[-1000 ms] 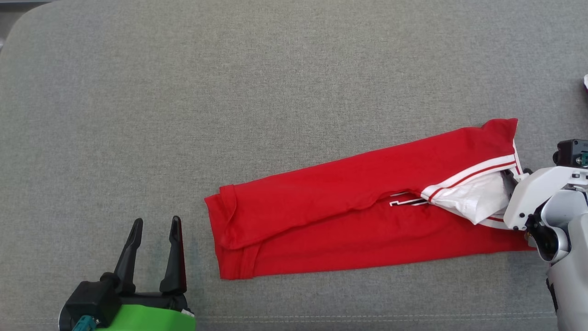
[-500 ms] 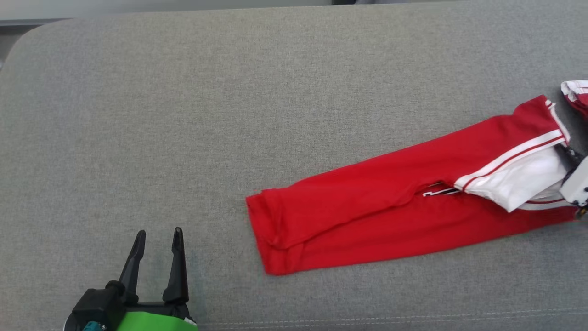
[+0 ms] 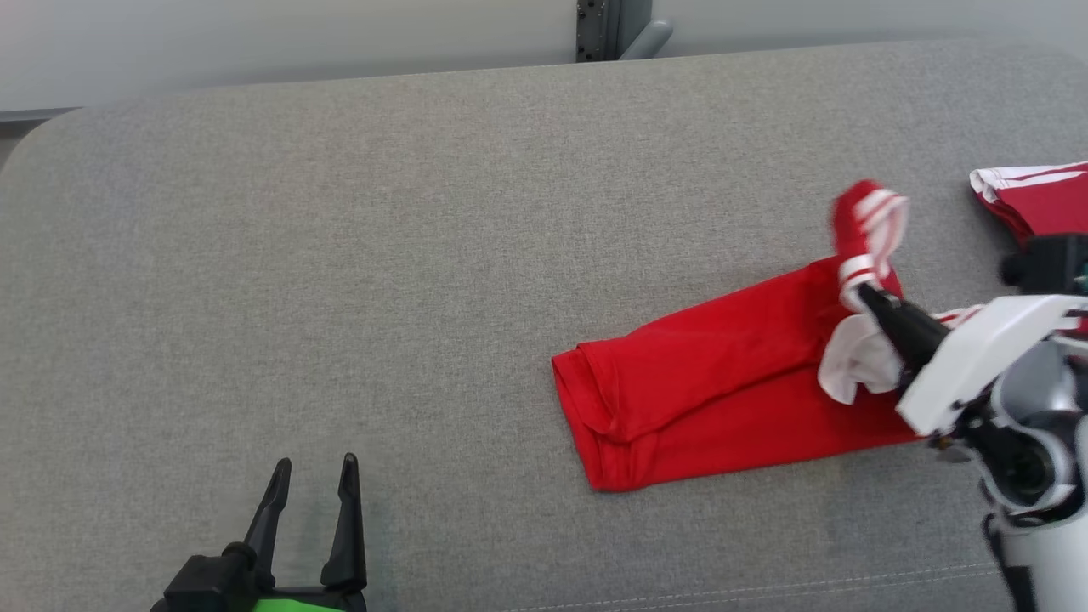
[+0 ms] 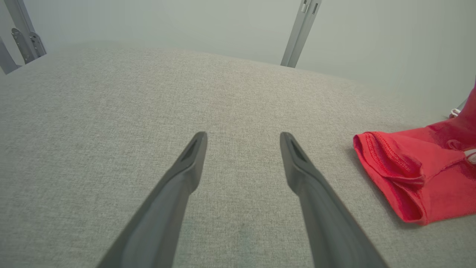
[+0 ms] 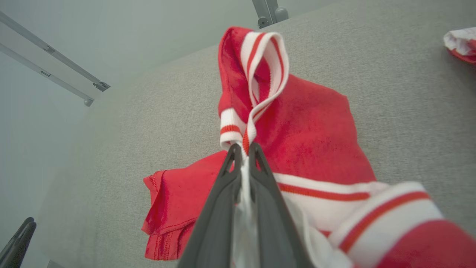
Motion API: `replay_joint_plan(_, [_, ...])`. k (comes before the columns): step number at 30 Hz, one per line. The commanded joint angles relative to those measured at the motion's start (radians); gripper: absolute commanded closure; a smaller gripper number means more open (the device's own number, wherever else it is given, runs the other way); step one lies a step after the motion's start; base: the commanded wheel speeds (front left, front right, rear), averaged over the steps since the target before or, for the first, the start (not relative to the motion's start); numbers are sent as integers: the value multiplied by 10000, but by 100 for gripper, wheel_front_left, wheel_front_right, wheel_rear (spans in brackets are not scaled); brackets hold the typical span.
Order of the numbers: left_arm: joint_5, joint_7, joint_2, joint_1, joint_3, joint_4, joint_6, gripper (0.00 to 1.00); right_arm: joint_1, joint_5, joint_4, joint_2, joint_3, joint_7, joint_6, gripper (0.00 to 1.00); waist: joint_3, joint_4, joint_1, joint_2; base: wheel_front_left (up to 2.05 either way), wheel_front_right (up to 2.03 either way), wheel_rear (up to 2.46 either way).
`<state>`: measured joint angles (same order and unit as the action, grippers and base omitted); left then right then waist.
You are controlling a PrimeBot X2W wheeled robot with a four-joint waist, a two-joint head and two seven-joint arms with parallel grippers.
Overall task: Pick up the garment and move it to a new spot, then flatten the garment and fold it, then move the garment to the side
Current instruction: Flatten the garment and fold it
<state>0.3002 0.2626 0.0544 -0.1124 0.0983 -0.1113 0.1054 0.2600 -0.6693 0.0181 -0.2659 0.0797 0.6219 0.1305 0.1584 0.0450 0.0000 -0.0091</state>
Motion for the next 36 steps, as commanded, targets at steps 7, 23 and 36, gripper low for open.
replay_joint_plan(7, [-298,24,-21,314,104,-320,-24,0,-320,820,-437,1810,-2346,-915,0,100,281,-158,0,91,0,0,0])
replay_joint_plan(23, [-526,24,-29,475,159,-851,65,0,1519,-166,-4056,2146,-5109,-3937,1,100,545,280,0,91,0,0,0])
replay_joint_plan(36, [-326,24,-30,121,22,-803,-145,0,882,568,-1272,1429,-4273,-4670,-2,0,534,-17,0,91,0,0,0])
